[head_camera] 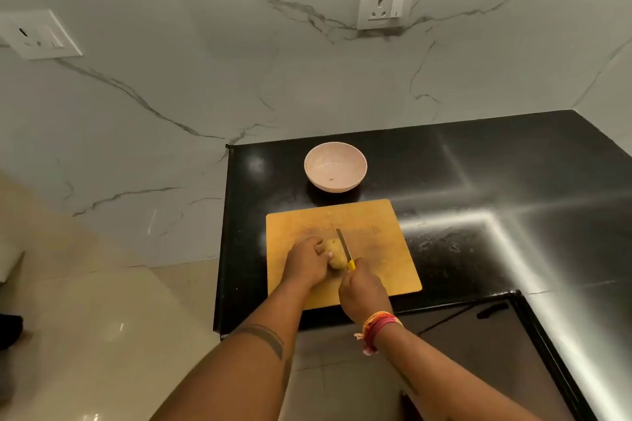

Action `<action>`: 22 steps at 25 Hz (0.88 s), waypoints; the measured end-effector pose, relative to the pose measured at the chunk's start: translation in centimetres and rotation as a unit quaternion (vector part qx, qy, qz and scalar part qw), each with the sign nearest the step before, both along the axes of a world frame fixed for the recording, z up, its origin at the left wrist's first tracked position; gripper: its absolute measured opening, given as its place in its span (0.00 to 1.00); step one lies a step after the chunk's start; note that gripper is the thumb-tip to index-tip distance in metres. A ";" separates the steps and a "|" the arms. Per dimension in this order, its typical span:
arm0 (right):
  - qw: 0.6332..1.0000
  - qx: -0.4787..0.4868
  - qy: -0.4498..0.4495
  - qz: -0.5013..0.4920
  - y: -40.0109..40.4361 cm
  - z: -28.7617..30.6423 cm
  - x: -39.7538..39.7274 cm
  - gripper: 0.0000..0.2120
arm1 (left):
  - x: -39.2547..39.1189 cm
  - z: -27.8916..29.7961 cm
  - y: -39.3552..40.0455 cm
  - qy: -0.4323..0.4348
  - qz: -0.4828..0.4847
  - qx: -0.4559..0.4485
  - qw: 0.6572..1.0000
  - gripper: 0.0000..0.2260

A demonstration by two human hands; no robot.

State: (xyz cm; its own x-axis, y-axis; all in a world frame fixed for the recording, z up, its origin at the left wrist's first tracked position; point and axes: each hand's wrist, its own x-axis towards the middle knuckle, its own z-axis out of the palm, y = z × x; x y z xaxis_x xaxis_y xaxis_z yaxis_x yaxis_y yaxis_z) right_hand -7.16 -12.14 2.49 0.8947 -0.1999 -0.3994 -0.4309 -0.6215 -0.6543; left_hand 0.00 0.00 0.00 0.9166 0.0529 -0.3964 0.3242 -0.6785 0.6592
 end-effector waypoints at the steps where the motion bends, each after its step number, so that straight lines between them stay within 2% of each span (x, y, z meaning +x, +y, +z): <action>1: 1.000 -0.012 -0.002 0.002 0.1 -0.1 0.0 0.07 | 0.1 -0.2 -0.2 -0.003 -0.004 -0.007 1.000 0.23; 6: 0.999 -0.039 0.010 0.030 0.4 -0.1 -0.7 0.06 | -0.1 -0.7 -1.4 0.011 0.032 -0.017 0.999 0.20; 9: 0.997 -0.051 0.012 0.054 0.4 0.1 -0.9 0.08 | 0.1 -0.5 -1.5 0.012 0.048 -0.016 0.999 0.19; 12: 0.995 -0.059 0.009 0.074 0.5 0.0 -1.1 0.12 | 0.0 -0.6 -1.8 0.000 0.040 -0.013 0.999 0.21; 22: 0.996 -0.060 -0.004 0.071 1.0 -0.4 -1.7 0.11 | -0.2 -0.8 -2.1 -0.020 0.039 -0.009 0.999 0.22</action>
State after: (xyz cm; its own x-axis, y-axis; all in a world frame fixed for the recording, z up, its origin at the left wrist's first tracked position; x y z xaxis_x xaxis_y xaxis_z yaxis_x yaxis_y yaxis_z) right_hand -8.88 -11.10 2.06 0.9203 -0.1181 -0.3728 -0.3288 -0.7499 -0.5740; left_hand -0.24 -2.07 -0.75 0.9249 0.1171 -0.3618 0.3488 -0.6404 0.6843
